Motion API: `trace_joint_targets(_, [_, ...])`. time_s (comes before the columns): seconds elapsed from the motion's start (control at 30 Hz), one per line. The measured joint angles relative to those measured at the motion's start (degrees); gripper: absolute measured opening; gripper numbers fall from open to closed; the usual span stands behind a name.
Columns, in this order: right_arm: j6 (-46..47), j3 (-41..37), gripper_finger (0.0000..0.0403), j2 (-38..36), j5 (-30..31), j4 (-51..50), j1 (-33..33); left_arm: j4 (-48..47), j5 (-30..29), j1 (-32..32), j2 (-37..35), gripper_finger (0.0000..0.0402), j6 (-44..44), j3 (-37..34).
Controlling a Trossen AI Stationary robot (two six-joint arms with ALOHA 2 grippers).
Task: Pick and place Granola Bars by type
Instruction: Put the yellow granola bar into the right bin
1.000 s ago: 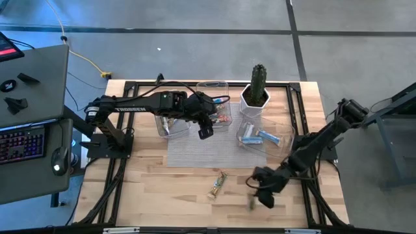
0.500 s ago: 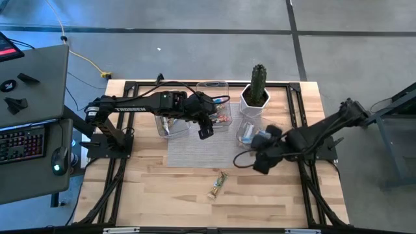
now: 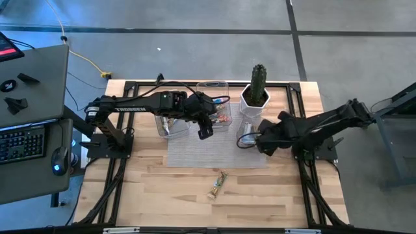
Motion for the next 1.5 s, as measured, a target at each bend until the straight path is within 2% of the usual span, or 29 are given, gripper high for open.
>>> trace_joint_targets(0.13, [-3.69, -2.5, 0.0, -0.02, -1.68, 4.61, -0.91, -0.02, 0.0, 0.0, 0.0, 0.0213, 0.0, 0.0])
trace_joint_targets(0.3, [-10.26, 1.39, 0.0, -0.02, -1.59, 10.55, -0.93, -0.07, 0.35, 0.0, 0.0, 0.0213, 0.0, 0.0])
trace_joint_targets(0.57, [-22.36, 6.18, 0.0, -0.06, -2.66, 19.78, -0.89, -6.38, 7.0, -0.17, 0.0, 0.0213, -5.11, 0.0])
trace_joint_targets(0.7, [-32.03, 6.15, 0.0, -0.06, 0.2, 25.76, -1.61, -12.15, 4.89, -2.07, 0.0, 0.0213, -9.69, 0.0])
trace_joint_targets(0.8, [-34.34, 6.08, 0.0001, 0.0, -3.12, 29.1, -1.62, -13.18, 3.03, -4.86, -0.02, 0.0213, -12.28, -1.18])
trace_joint_targets(0.93, [-43.09, 6.06, 0.0007, 1.27, -6.62, 33.38, -0.71, -13.29, 2.8, -8.77, 0.07, 0.0213, -14.5, -2.6])
trace_joint_targets(1.07, [-48.95, 6.06, 0.0035, 4.42, -8.82, 38.18, 0.24, -13.18, 1.21, -11.79, 0.07, 0.0213, -17.07, -3.84])
trace_joint_targets(1.23, [-50.68, 6.06, 0.0091, 11.08, -8.94, 41.83, 0.49, -14.15, -1.53, -14.47, 0.0, 0.0213, -19.63, -3.87])
trace_joint_targets(1.5, [-52.59, 6.04, 0.0163, 22.52, -19.04, 56.12, 2.18, -18.38, -2.64, -16.13, 0.0, 0.0213, -22.3, -3.87])
